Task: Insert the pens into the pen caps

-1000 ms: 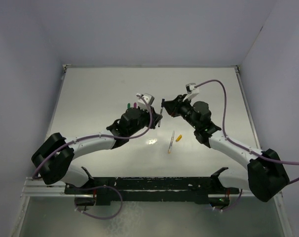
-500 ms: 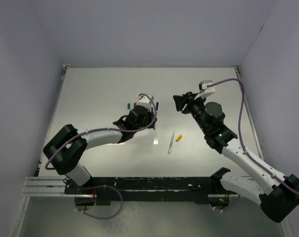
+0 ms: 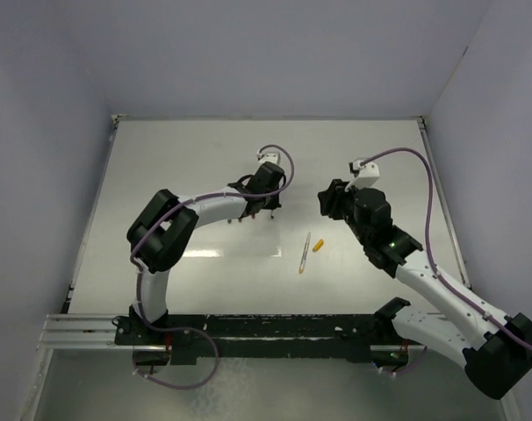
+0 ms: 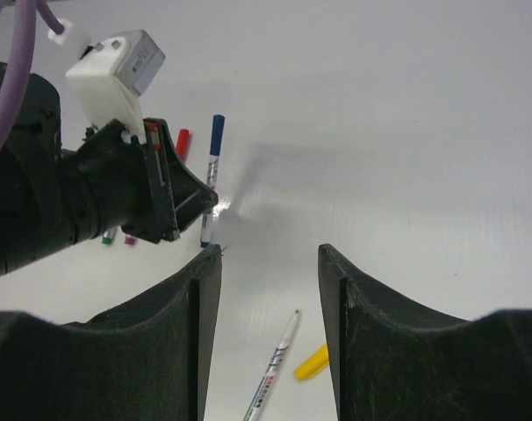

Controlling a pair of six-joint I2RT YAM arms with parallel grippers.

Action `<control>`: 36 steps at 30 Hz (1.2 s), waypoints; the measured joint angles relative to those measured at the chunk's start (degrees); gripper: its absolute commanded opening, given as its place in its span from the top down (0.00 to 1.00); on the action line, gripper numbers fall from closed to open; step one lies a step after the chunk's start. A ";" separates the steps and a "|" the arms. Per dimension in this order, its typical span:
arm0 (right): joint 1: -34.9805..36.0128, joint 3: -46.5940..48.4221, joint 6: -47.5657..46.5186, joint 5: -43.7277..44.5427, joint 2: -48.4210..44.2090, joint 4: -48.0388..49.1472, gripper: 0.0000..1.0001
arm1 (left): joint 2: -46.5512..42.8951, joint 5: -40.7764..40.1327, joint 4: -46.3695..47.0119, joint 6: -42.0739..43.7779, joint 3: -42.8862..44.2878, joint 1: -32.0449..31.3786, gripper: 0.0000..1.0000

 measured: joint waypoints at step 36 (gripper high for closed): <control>-0.09 -2.51 9.03 7.65 2.40 -5.11 0.42 | -0.13 -0.52 -6.58 -0.24 3.98 3.61 0.61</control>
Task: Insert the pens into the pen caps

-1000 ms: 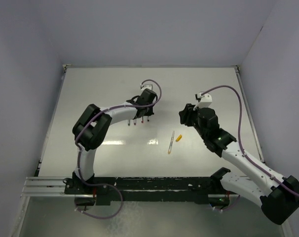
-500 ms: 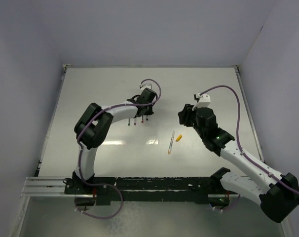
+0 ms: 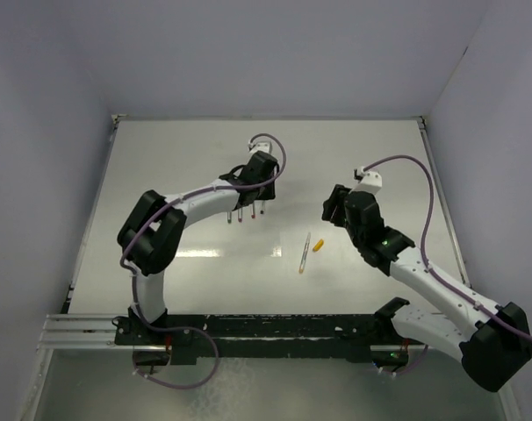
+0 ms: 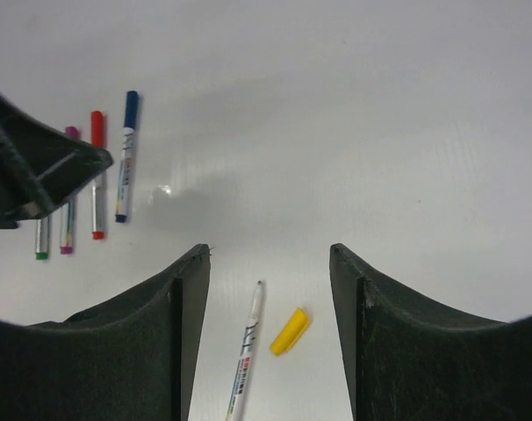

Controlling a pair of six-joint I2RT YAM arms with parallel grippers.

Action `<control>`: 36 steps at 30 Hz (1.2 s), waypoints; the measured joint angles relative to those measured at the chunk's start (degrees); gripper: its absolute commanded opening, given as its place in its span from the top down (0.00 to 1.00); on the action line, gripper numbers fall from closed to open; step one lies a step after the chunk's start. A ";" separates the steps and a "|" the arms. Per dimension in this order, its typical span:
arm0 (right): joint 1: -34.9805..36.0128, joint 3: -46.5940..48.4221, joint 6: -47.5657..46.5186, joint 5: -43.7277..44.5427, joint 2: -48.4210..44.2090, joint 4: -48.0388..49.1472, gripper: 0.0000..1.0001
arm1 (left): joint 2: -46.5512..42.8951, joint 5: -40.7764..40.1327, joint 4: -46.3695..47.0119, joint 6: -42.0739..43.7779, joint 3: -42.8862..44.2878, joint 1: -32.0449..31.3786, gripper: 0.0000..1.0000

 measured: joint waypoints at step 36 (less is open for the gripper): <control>-4.81 -7.78 13.99 0.00 2.08 -9.64 0.46 | -7.67 3.91 13.03 7.93 -18.49 -24.74 0.54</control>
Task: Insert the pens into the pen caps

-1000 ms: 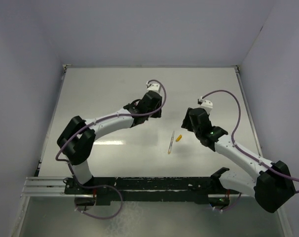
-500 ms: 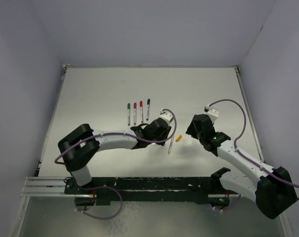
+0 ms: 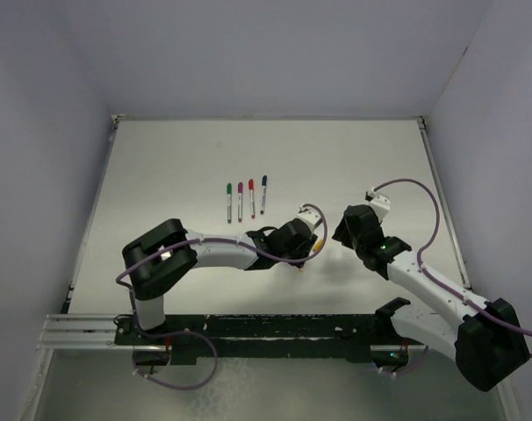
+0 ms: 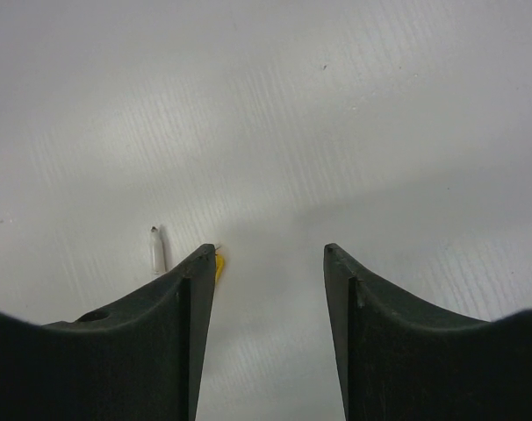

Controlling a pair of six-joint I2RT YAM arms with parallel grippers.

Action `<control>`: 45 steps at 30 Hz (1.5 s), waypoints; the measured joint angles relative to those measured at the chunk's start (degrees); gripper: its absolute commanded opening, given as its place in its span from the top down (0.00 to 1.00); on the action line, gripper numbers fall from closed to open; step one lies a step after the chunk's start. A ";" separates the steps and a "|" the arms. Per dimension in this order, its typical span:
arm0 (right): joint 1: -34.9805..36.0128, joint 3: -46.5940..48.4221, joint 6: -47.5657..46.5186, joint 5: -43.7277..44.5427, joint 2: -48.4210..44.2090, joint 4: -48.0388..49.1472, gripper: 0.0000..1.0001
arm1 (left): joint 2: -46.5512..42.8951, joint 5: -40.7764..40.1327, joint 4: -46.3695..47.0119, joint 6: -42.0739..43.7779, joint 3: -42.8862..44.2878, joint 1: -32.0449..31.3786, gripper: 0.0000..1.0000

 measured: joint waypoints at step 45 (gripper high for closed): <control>0.00 -0.33 -1.33 -6.62 5.35 3.76 0.55 | -2.47 -6.27 -3.19 -6.05 -5.16 5.05 1.00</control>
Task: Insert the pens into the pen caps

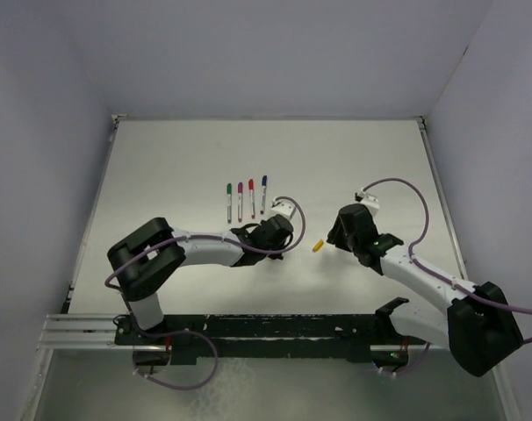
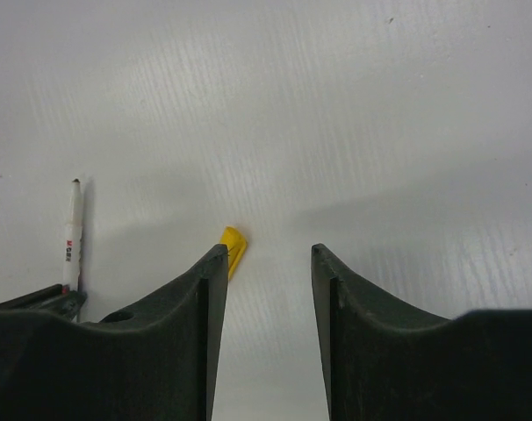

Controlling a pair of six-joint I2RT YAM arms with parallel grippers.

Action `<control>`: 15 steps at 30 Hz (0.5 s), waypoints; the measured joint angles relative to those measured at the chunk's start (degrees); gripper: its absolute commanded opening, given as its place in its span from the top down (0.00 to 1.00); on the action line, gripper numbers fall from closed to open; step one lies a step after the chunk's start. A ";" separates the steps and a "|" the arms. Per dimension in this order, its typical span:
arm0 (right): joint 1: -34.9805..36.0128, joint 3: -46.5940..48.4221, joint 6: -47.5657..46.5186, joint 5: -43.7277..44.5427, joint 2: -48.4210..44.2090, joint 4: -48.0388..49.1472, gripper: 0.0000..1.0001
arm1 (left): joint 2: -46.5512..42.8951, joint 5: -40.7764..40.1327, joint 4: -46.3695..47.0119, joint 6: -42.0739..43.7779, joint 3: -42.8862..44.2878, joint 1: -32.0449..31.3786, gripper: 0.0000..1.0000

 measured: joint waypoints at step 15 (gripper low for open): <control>0.63 0.55 0.15 -6.56 6.56 3.19 0.55 | -15.58 -0.28 -0.28 1.49 -16.04 0.44 1.00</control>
